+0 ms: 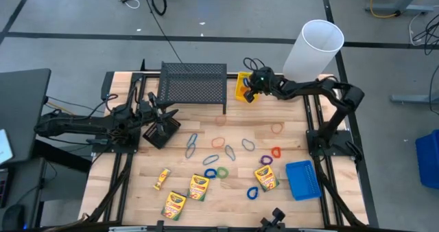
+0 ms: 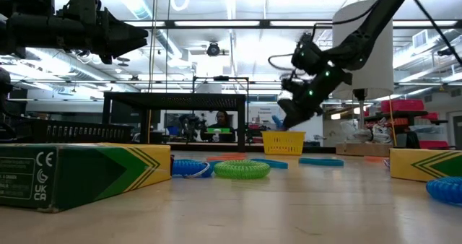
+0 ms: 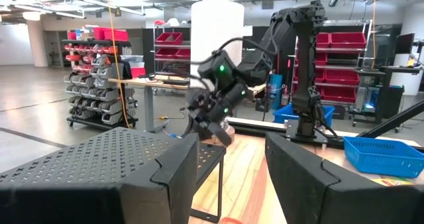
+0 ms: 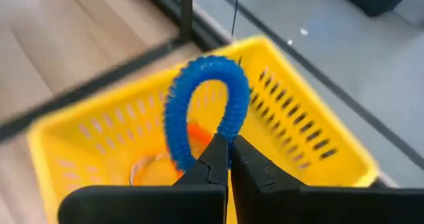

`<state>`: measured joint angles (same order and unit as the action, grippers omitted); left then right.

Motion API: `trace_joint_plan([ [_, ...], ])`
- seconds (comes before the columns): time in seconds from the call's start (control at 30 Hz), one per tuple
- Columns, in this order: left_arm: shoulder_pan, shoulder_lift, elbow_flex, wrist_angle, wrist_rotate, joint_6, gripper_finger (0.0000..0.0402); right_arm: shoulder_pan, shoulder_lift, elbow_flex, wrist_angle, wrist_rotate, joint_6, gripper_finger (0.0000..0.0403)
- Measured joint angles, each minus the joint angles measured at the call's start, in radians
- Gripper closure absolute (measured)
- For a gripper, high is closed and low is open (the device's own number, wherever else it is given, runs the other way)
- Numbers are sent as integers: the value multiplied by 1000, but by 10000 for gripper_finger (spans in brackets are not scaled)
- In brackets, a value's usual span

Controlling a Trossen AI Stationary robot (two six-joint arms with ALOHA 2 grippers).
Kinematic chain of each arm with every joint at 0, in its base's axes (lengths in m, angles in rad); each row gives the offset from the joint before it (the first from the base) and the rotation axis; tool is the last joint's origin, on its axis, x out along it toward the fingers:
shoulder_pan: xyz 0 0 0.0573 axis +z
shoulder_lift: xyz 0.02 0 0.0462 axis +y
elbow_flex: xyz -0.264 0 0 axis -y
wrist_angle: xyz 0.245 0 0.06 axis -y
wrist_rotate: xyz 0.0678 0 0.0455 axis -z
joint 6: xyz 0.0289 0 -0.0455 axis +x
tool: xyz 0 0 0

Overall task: Pick & Place Office Desk Supplies
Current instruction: Put the top blue spring keychain into the yellow bin, then put the purple spring keychain into the yellow bin

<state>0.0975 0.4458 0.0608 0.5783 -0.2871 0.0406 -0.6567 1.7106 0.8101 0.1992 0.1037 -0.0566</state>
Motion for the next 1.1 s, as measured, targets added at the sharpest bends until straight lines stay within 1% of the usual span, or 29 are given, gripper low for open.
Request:
trace_joint_plan([
  [0.17,0,0,0,0,0,0,221,0,51,0,11,-22,0,401],
  [0.33,0,0,0,0,0,1,221,0,59,0,21,-22,1,395],
  [0.63,0,0,0,0,0,4,221,-3,59,0,42,-22,19,327],
  [0.9,0,0,0,0,0,4,221,-3,59,0,49,-22,18,277],
  [1.1,0,0,0,0,0,4,221,-3,58,0,99,-19,15,248],
])
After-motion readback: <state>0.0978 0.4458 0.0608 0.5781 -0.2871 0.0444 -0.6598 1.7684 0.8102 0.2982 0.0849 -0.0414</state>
